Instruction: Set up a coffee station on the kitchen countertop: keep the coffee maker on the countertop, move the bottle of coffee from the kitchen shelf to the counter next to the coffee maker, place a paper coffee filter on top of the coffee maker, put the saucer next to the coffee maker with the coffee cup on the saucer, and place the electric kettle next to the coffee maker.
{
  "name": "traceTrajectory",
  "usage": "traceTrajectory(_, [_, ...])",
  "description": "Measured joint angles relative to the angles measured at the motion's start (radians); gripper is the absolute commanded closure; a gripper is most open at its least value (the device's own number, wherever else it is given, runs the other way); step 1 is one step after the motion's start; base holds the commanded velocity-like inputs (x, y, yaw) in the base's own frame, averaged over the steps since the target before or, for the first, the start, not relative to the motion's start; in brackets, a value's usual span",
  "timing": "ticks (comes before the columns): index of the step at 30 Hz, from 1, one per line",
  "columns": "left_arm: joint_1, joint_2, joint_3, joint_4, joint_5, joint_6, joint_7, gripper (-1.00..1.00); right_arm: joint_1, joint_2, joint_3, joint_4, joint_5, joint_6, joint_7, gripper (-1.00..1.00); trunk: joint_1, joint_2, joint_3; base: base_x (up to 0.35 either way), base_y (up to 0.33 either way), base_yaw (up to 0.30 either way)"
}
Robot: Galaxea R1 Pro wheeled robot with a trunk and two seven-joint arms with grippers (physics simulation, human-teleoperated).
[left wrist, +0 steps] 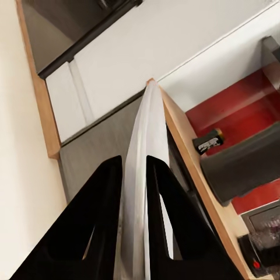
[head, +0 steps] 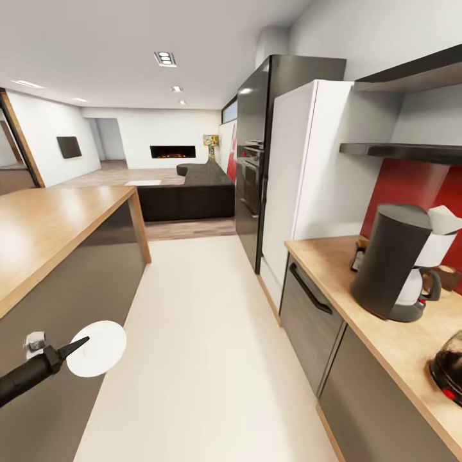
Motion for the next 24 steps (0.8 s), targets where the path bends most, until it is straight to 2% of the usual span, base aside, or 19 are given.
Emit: traceTrajectory(24, [0.000, 0.001, 0.000, 0.018, 0.001, 0.000, 0.000, 1.00, 0.000, -0.003, 0.003, 0.000, 0.001, 0.000, 0.000, -1.00, 0.000, 0.000, 0.000, 0.338, 0.000, 0.000])
